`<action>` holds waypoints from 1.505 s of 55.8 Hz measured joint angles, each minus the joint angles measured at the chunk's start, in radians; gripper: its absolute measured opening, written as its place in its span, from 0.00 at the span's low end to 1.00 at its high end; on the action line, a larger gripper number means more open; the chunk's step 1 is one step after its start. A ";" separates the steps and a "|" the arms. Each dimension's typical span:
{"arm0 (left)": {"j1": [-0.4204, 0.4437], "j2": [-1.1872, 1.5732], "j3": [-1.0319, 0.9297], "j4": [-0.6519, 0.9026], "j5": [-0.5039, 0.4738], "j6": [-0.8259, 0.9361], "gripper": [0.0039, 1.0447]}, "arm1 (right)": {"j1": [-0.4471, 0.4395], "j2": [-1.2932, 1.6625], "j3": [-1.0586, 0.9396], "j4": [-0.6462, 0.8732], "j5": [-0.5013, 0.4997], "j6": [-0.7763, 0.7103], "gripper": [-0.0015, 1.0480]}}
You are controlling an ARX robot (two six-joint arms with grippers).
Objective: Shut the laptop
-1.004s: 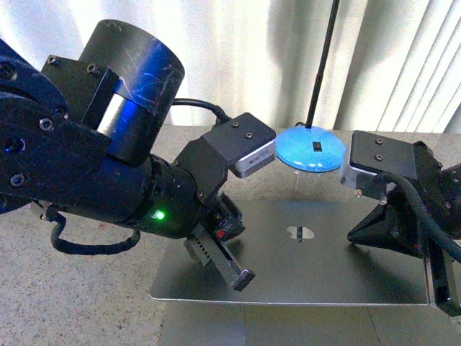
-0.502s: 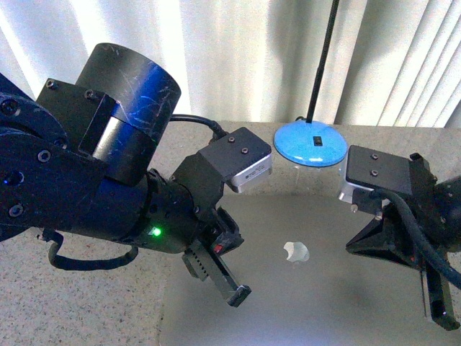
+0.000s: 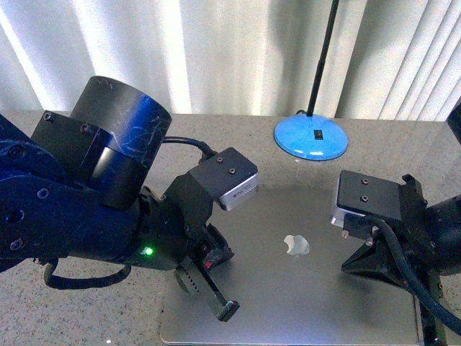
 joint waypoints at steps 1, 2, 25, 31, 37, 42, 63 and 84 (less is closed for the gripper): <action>0.001 0.000 -0.001 0.001 0.000 -0.001 0.03 | 0.000 0.001 0.000 0.002 0.000 0.002 0.03; 0.001 0.000 -0.001 0.002 -0.001 -0.003 0.03 | 0.001 0.001 0.000 0.002 0.000 0.003 0.03; 0.101 -0.111 -0.077 0.347 -0.161 -0.259 0.07 | -0.003 -0.078 -0.017 0.353 0.016 0.263 0.05; 0.134 -0.166 -0.074 0.427 -0.212 -0.356 0.20 | -0.011 -0.115 -0.009 0.432 0.019 0.359 0.17; 0.146 -0.181 -0.072 0.433 -0.220 -0.403 0.36 | -0.014 -0.124 -0.009 0.437 0.019 0.409 0.32; 0.128 -0.146 -0.117 0.585 -0.375 -0.407 0.33 | 0.008 -0.085 -0.074 0.659 0.207 0.516 0.31; 0.231 -0.388 -0.509 0.977 -0.555 -0.422 0.03 | -0.034 -0.288 -0.497 1.404 0.589 1.004 0.03; 0.319 -0.768 -0.708 0.789 -0.464 -0.422 0.03 | -0.101 -0.620 -0.690 1.224 0.504 1.023 0.03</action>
